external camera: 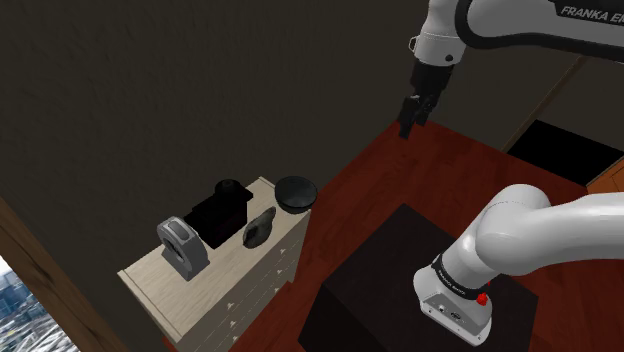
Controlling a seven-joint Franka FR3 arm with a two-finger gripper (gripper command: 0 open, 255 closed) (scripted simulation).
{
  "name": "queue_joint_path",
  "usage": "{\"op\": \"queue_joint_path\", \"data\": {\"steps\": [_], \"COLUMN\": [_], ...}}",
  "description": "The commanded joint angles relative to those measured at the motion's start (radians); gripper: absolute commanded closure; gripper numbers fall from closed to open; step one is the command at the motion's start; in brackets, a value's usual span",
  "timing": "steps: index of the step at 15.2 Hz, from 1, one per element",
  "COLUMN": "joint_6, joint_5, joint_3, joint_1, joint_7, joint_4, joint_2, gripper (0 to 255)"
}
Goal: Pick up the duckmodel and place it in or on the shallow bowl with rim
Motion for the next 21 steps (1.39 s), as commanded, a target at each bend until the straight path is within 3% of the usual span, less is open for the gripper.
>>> {"op": "queue_joint_path", "data": {"steps": [1,11,21], "joint_6": [0.0,0.348,0.763], "joint_5": [0.0,0.149,0.224], "joint_3": [0.0,0.163,0.348], "joint_1": [0.0,-0.006,-0.038], "joint_7": [0.0,0.343,0.688], "joint_4": [0.0,-0.223,-0.268], "joint_2": [0.0,0.076,0.382], "gripper": [0,0,0]}}
